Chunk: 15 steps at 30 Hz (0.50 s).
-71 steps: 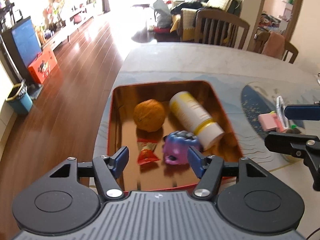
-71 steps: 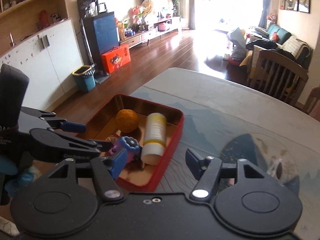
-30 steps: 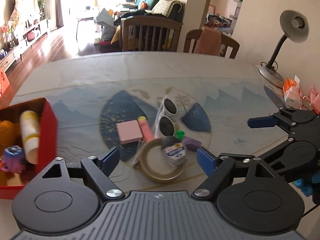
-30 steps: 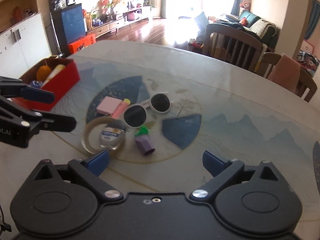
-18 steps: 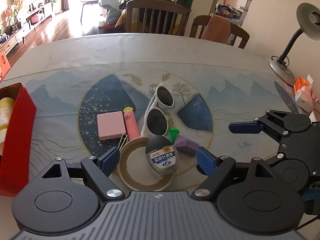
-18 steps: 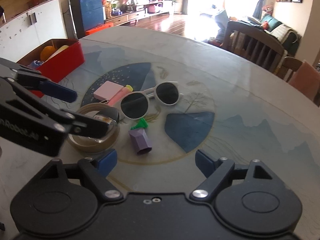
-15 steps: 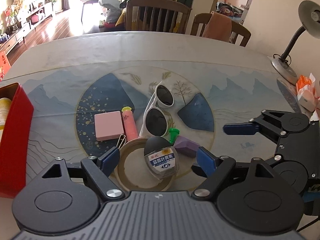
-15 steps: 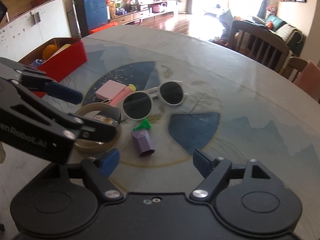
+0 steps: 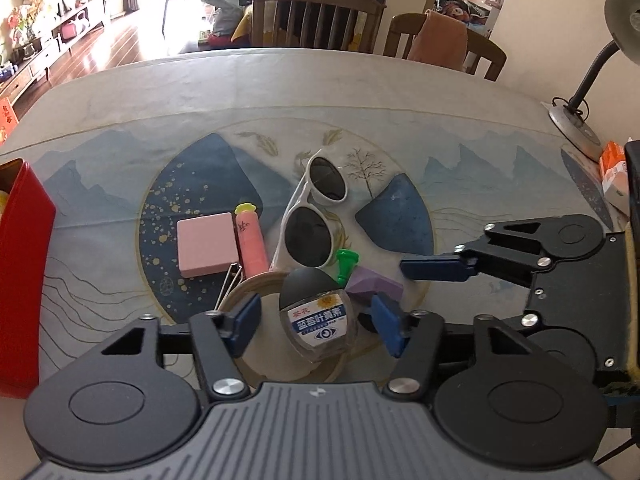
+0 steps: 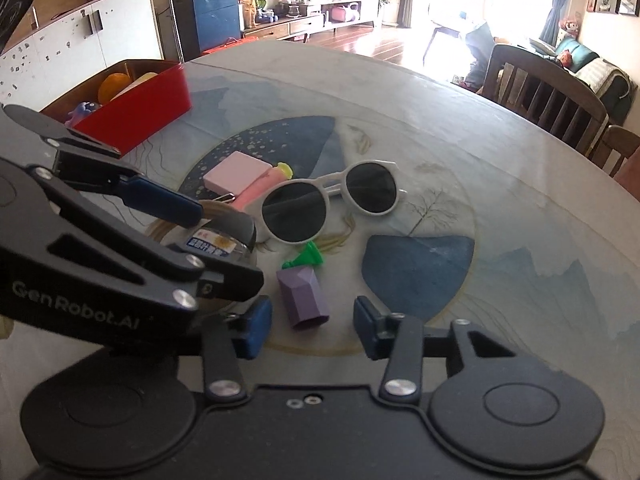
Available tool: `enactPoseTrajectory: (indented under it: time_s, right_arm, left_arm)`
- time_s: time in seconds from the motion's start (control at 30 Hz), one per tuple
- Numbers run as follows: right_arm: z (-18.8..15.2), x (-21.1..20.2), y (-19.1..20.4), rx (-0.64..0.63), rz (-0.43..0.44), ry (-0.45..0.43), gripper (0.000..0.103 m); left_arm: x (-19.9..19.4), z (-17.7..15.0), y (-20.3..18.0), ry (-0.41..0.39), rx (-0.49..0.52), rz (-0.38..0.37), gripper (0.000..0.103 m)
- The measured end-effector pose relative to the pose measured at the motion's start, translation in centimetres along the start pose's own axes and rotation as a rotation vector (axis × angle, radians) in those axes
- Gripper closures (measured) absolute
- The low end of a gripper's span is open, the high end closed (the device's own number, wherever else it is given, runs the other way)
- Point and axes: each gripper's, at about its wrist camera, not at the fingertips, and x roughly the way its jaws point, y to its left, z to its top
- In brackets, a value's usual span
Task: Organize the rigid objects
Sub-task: 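Grasp the purple block with the right gripper while the left grasps the eye-drop bottle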
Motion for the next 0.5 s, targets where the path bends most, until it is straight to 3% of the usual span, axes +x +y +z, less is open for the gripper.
enactPoseTrajectory:
  time_s: [0.07,0.17,0.5]
  right_arm:
    - [0.1,0.0,0.1,-0.008,0.002,-0.005,0.075]
    - [0.2,-0.2,0.3,-0.015,-0.009,-0.007,0.082]
    - [0.0,-2.2,0.8,0.027,-0.044,-0.033,0.083]
  left_arm:
    - [-0.1,0.0,-0.2,-0.001,0.010,0.002,0.063]
    - [-0.1,0.0,-0.3,0.000,0.015,-0.001,0.063]
    - [-1.5,0.0,0.3,-0.013,0.010,0.006,0.063]
